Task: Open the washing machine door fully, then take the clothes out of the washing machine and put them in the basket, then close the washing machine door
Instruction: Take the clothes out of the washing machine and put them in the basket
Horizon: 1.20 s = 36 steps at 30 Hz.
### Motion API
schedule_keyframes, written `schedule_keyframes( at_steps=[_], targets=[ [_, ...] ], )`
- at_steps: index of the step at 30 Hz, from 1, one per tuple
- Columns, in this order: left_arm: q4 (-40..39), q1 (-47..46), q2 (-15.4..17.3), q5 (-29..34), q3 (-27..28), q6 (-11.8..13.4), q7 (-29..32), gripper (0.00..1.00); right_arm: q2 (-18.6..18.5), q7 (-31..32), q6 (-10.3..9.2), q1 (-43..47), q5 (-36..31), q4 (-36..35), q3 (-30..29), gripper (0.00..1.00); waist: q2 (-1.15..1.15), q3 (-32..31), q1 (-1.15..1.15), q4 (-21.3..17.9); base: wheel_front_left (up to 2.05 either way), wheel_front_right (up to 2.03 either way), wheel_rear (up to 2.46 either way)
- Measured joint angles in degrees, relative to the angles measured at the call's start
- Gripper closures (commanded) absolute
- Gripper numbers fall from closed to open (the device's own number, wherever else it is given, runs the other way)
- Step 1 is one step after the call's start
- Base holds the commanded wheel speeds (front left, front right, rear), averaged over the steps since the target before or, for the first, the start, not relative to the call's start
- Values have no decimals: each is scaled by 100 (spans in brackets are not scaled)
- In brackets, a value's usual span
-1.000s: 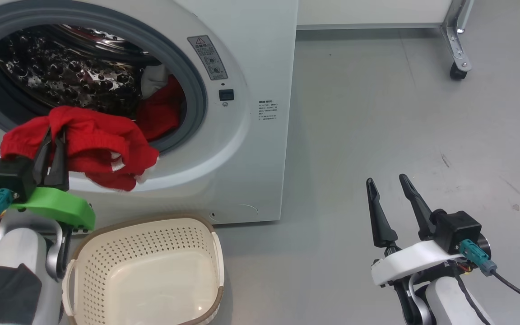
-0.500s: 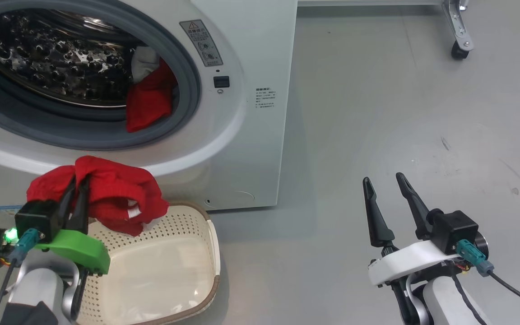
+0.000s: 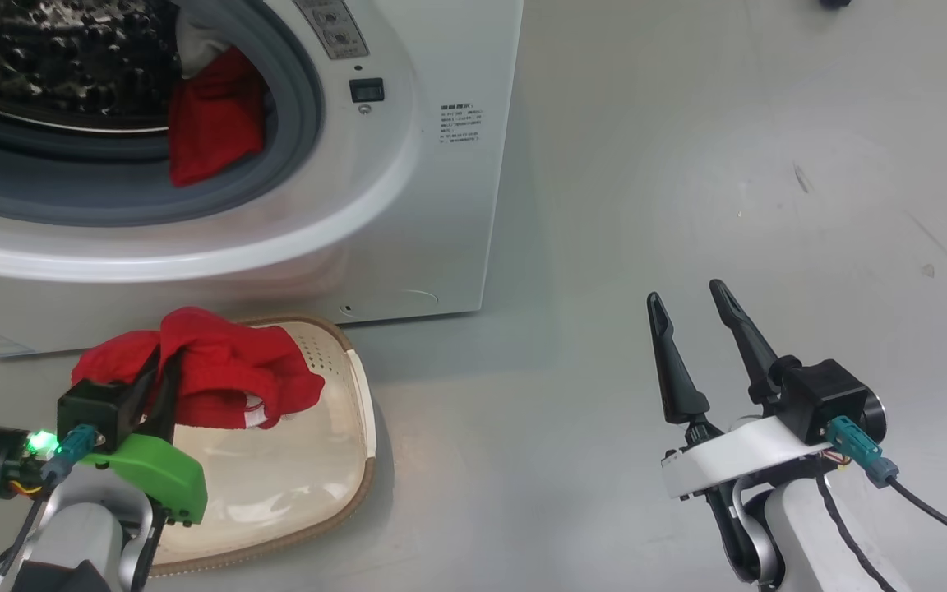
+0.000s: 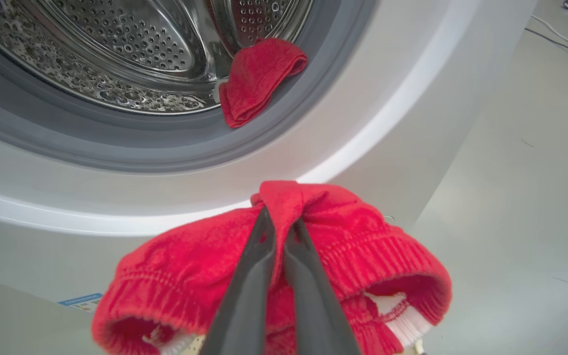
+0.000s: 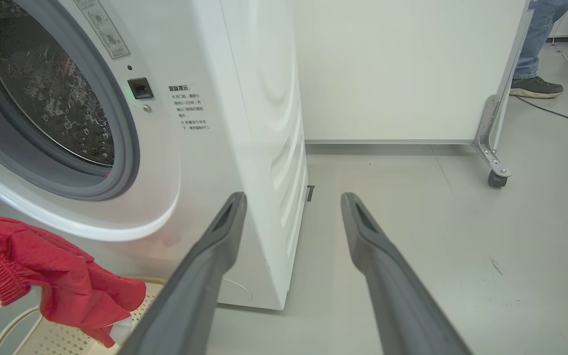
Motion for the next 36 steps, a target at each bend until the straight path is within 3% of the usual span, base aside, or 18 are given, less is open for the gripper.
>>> schedule_keyframes(
  at_steps=[9, 21, 36],
  targets=[
    [348, -140, 245, 145, -66, -48, 120, 100, 2, 0, -62, -269, -94, -197, -114, 0, 0, 653, 0, -246, 0, 0, 0],
    [940, -812, 291, 259, -229, -109, 240, 100, 10, 0, -116, -407, -163, -339, -145, 0, 0, 1387, 0, -659, 0, 0, 0],
    [2023, -1209, 542, 346, -146, -119, 421, 100, 20, 0, -170, -577, -358, -480, -151, 0, 0, 2022, 0, -748, 0, 0, 0]
  ],
)
